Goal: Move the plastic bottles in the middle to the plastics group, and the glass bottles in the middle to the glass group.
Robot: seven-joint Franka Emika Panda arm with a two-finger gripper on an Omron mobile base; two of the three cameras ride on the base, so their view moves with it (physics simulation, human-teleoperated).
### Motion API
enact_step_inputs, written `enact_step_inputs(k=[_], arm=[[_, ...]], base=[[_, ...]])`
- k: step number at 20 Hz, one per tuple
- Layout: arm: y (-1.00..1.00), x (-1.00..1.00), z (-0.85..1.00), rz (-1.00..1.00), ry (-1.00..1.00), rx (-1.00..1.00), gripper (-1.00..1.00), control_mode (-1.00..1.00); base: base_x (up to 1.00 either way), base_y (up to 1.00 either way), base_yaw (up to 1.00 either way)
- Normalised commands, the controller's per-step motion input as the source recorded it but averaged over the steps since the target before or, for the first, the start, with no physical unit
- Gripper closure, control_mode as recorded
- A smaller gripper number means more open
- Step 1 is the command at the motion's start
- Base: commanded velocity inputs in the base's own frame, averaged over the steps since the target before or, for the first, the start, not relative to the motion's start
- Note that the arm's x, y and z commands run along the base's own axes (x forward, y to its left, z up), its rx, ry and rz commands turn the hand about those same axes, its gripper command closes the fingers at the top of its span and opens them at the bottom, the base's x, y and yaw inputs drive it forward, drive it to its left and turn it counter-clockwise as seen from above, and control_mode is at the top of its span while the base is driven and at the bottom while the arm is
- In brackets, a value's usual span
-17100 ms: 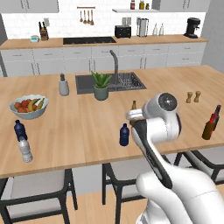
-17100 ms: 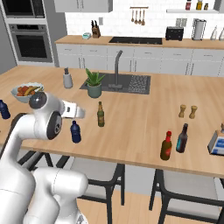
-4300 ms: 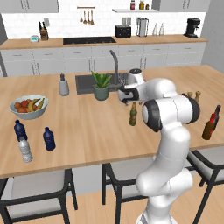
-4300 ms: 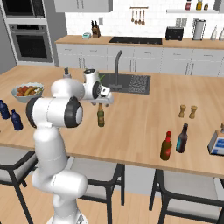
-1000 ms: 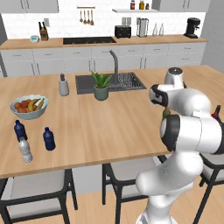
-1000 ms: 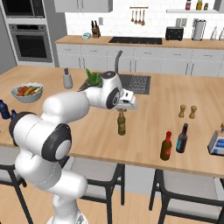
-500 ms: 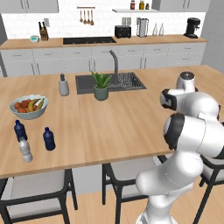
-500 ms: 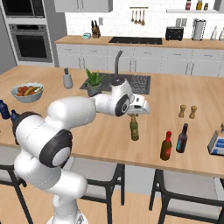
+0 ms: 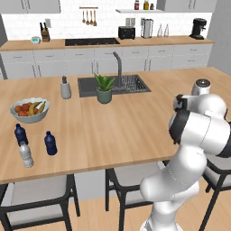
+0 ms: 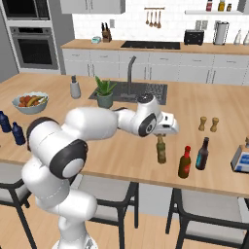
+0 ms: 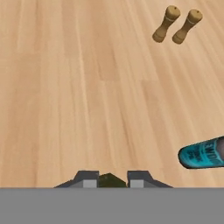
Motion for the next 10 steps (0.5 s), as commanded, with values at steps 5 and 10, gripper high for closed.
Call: enact_step_inputs(k=[5,10], arm=[[-0.49,0.00,-0.30,0.00,0.01,0.00,1.00,-1.00],[-0.29,0.01,-0.35,0.00,0.01,0.00,1.00,-1.00]], base=[[0.00,0.00,0.00],[0.00,0.00,0.00]])
